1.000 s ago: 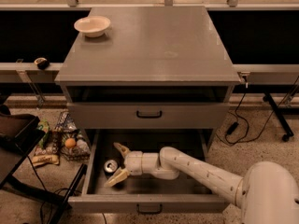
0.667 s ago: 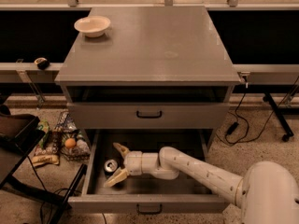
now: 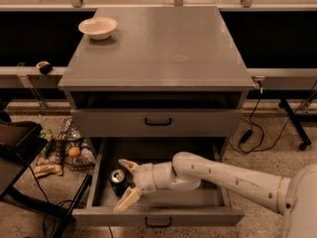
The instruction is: Place pepsi can into middle drawer
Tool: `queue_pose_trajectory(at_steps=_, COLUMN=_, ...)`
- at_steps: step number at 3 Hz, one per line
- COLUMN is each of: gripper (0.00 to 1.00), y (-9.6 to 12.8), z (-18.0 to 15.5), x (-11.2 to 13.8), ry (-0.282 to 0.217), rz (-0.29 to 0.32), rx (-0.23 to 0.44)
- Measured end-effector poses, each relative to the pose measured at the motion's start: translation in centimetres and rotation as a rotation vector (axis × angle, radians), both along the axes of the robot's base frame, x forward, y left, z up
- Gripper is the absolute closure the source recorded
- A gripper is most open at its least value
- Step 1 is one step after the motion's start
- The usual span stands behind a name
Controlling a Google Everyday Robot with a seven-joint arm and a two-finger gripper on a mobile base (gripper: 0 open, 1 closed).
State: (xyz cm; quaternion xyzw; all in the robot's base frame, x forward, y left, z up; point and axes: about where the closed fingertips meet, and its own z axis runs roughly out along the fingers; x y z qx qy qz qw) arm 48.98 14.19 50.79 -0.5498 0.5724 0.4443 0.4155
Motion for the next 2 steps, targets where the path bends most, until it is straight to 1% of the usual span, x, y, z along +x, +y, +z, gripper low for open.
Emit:
queue_pose_trajectory(at_steps=1, gripper=0.0, y=-2.4, z=2.7, x=-3.8, ry=0.032, rz=0.022, rx=-0.122)
queue_pose_trajectory(at_steps=2, gripper=0.0, y=-6.2, z=7.7, x=-5.2, ry=0.032, rz=-0.016, rx=-0.279)
